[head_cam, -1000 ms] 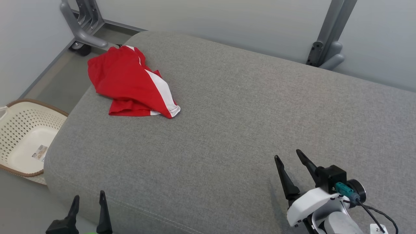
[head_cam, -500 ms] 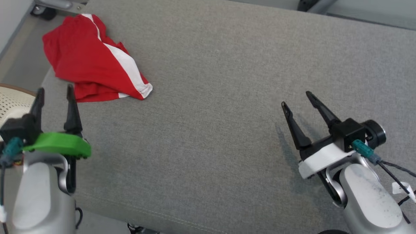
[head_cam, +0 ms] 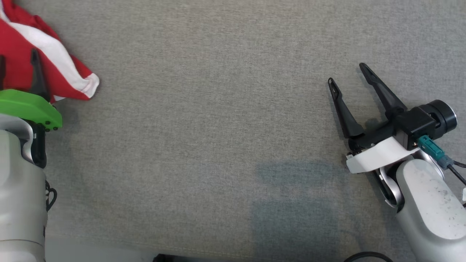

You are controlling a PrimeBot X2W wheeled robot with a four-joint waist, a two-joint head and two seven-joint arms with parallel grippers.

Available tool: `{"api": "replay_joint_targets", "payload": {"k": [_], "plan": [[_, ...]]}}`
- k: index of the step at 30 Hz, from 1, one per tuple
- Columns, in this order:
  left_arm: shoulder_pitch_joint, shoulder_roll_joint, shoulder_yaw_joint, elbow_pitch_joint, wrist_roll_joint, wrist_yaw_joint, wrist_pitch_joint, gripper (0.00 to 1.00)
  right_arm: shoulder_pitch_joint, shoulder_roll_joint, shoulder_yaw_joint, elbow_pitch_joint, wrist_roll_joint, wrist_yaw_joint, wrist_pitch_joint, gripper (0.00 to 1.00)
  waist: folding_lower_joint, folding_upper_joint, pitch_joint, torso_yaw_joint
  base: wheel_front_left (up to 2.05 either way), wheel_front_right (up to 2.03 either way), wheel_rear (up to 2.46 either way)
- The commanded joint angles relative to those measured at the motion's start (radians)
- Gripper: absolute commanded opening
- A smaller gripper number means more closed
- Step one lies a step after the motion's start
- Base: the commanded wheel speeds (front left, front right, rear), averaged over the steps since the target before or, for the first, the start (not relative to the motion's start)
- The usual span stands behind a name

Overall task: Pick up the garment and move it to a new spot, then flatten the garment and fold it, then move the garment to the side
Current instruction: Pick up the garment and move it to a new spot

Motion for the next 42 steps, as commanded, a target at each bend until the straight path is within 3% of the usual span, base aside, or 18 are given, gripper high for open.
{"api": "replay_joint_targets", "payload": {"k": [1,5,6,7,8,14,22,29,32,38,42], "plan": [[-0.024,0.013,0.007,0.028,-0.016,0.002,0.012,1.00,-0.006,-0.003,-0.004,-0.006,-0.001,-0.002,0.000,1.00,-0.0002,-0.0002,0.084,-0.088,0.00,0.00,0.00],[-0.064,-0.006,0.025,0.173,-0.044,0.022,0.037,1.00,0.011,0.005,-0.024,-0.016,-0.007,-0.002,0.001,1.00,-0.0002,-0.0002,0.093,-0.099,0.00,0.00,0.00],[-0.069,-0.018,0.024,0.201,-0.049,0.020,0.039,0.84,0.015,0.007,-0.026,-0.016,-0.007,-0.002,0.001,1.00,-0.0002,-0.0002,0.093,-0.100,0.00,0.00,0.00],[-0.070,-0.025,0.022,0.224,-0.051,0.020,0.039,0.28,0.017,0.008,-0.030,-0.016,-0.008,-0.002,0.001,1.00,-0.0002,-0.0002,0.093,-0.100,0.00,0.00,0.00],[-0.072,-0.035,0.020,0.244,-0.055,0.019,0.038,0.00,0.019,0.012,-0.033,-0.015,-0.005,-0.002,0.001,1.00,-0.0002,-0.0002,0.089,-0.100,0.00,0.00,0.00],[-0.076,-0.078,0.011,0.259,-0.076,-0.002,0.001,0.00,0.022,0.049,-0.028,-0.004,0.007,-0.002,0.001,1.00,-0.0002,-0.0002,0.038,-0.101,0.00,0.00,0.00],[0.035,-0.145,-0.094,-0.027,-0.114,-0.001,-0.017,0.00,0.028,0.119,-0.017,0.024,0.035,-0.002,0.000,1.00,-0.0002,-0.0002,-0.068,-0.142,0.00,0.00,0.00],[0.167,-0.226,-0.253,-0.254,-0.188,0.000,-0.018,0.00,0.059,0.160,-0.029,0.045,0.049,-0.002,0.000,1.00,-0.0002,-0.0002,-0.149,-0.234,0.00,0.00,0.00],[0.211,-0.233,-0.355,-0.293,-0.212,0.000,-0.018,0.00,0.077,0.174,-0.034,0.054,0.053,-0.002,0.000,1.00,-0.0002,-0.0002,-0.179,-0.287,0.00,0.00,0.00],[0.256,-0.235,-0.572,-0.398,-0.363,0.008,-0.018,0.00,0.107,0.186,-0.058,0.066,0.059,-0.002,0.000,1.00,-0.0002,-0.0002,-0.213,-0.368,0.00,0.00,0.00],[0.252,-0.233,-0.634,-0.455,-0.408,0.036,-0.018,0.00,0.120,0.193,-0.069,0.067,0.056,-0.002,0.000,1.00,-0.0002,-0.0002,-0.223,-0.388,0.00,0.00,0.00]]}}
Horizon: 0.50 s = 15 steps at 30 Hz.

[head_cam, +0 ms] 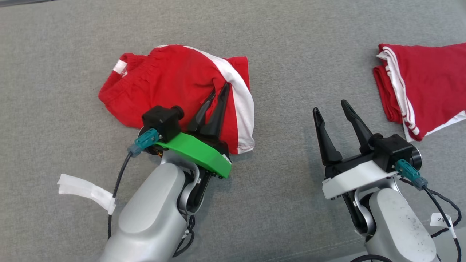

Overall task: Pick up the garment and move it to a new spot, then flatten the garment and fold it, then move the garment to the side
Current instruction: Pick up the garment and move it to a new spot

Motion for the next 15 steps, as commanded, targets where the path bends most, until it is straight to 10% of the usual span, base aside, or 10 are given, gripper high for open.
{"api": "replay_joint_targets", "payload": {"k": [1,2,4,15], "plan": [[0.006,0.006,-0.017,-0.016,0.009,0.019,0.000,0.00,0.017,0.003,-0.004,0.003,0.001,-0.002,0.000,1.00,0.0000,0.0000,-0.048,-0.054,0.00,0.00,0.00],[0.007,0.006,-0.031,-0.019,0.015,0.033,0.000,0.22,0.020,0.004,-0.005,0.004,0.000,-0.002,0.000,1.00,0.0000,0.0000,-0.052,-0.058,0.00,0.00,0.00],[0.011,0.007,-0.044,-0.012,0.041,0.068,0.000,1.00,0.025,0.006,-0.007,0.010,-0.002,-0.002,0.000,1.00,0.0000,0.0000,-0.061,-0.062,0.00,0.00,0.00],[0.139,0.019,0.121,0.013,0.259,0.132,0.000,1.00,0.058,0.015,-0.030,0.016,-0.014,-0.002,0.000,1.00,0.0000,0.0000,-0.162,-0.032,0.00,0.00,0.00]]}}
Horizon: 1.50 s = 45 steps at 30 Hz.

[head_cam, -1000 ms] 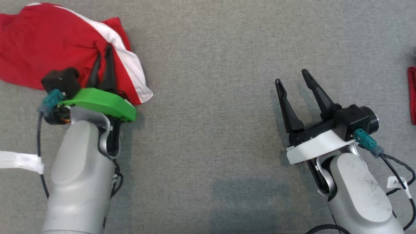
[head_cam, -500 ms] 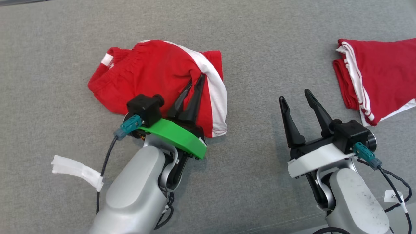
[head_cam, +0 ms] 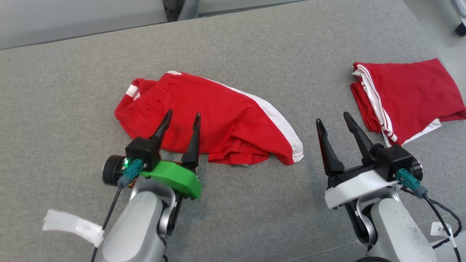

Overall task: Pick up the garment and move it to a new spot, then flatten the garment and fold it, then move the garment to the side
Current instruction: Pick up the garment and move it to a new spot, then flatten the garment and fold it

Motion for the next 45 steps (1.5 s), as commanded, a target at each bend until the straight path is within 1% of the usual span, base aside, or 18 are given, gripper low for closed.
{"api": "replay_joint_targets", "payload": {"k": [1,3,7,11,15,16,21,26,31,34,36,41,45], "plan": [[0.048,0.025,0.028,-0.008,0.050,0.007,0.000,1.00,0.023,0.004,-0.002,0.004,-0.006,-0.002,0.000,1.00,0.0000,0.0000,-0.049,0.018,0.00,0.00,0.00],[0.103,0.030,0.089,-0.021,0.079,0.012,0.000,1.00,0.038,0.003,-0.006,0.008,-0.007,-0.002,0.000,1.00,0.0000,0.0000,-0.076,0.027,0.00,0.00,0.00],[0.207,0.049,0.191,-0.051,0.139,0.007,0.000,1.00,0.074,0.006,-0.014,0.017,-0.013,-0.002,0.000,1.00,0.0000,0.0000,-0.127,0.045,0.00,0.00,0.00],[0.315,0.055,0.283,-0.088,0.192,0.003,0.000,1.00,0.112,0.005,-0.020,0.026,-0.017,-0.002,0.000,1.00,0.0000,0.0000,-0.175,0.063,0.00,0.00,0.00],[0.408,0.039,0.358,-0.118,0.227,0.007,0.000,1.00,0.149,0.004,-0.029,0.033,-0.022,-0.002,0.000,1.00,0.0000,0.0000,-0.206,0.084,0.00,0.00,0.00],[0.451,0.031,0.393,-0.139,0.239,0.008,0.000,1.00,0.165,0.002,-0.035,0.035,-0.022,-0.002,0.000,1.00,0.0000,0.0000,-0.218,0.093,0.00,0.00,0.00],[0.528,0.010,0.448,-0.176,0.269,-0.009,0.000,1.00,0.198,0.005,-0.043,0.044,-0.023,-0.002,0.000,1.00,0.0000,0.0000,-0.236,0.105,0.00,0.00,0.00],[0.564,0.003,0.474,-0.192,0.292,-0.026,0.000,1.00,0.212,0.008,-0.043,0.051,-0.018,-0.002,0.000,1.00,0.0000,0.0000,-0.243,0.112,0.00,0.00,0.00],[0.554,-0.001,0.469,-0.199,0.300,-0.036,0.000,1.00,0.210,0.008,-0.041,0.052,-0.017,-0.002,0.000,1.00,0.0000,0.0000,-0.240,0.111,0.00,0.00,0.00],[0.510,-0.001,0.449,-0.213,0.317,-0.055,0.000,1.00,0.194,0.009,-0.035,0.046,-0.020,-0.002,0.000,1.00,0.0000,0.0000,-0.221,0.103,0.00,0.00,0.00],[0.483,-0.002,0.430,-0.196,0.311,-0.069,0.000,1.00,0.182,0.009,-0.030,0.045,-0.020,-0.002,0.000,1.00,0.0000,0.0000,-0.202,0.094,0.00,0.00,0.00],[0.310,-0.001,0.384,-0.130,0.346,-0.111,0.000,1.00,0.150,0.010,-0.009,0.042,-0.017,-0.002,0.000,1.00,0.0000,0.0000,-0.120,0.056,0.00,0.00,0.00],[0.136,0.022,0.348,-0.025,0.354,-0.141,0.001,1.00,0.112,0.010,0.002,0.035,-0.011,-0.002,0.000,1.00,0.0000,0.0000,-0.039,0.017,0.00,0.00,0.00]]}}
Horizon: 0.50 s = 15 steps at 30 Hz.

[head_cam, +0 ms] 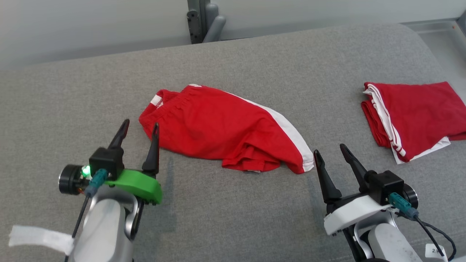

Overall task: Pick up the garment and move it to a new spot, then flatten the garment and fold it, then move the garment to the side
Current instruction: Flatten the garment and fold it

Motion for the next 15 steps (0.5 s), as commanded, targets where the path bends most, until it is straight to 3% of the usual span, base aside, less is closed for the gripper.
{"api": "replay_joint_targets", "payload": {"k": [1,8,15], "plan": [[-0.049,0.019,-0.008,0.033,-0.006,-0.006,0.000,1.00,-0.019,-0.003,0.002,-0.003,0.007,-0.002,0.000,1.00,0.0000,-0.0001,0.091,-0.058,0.00,0.00,0.00],[-0.343,0.064,-0.129,0.302,-0.046,-0.019,0.026,1.00,-0.083,-0.002,0.025,-0.013,0.020,-0.002,0.000,1.00,0.0000,-0.0001,0.195,-0.123,0.00,0.00,0.00],[-0.539,0.111,-0.315,0.463,-0.194,-0.017,0.121,1.00,-0.115,0.000,0.040,-0.018,0.033,-0.002,0.000,1.00,0.0000,-0.0001,0.249,-0.159,0.00,0.00,0.00]]}}
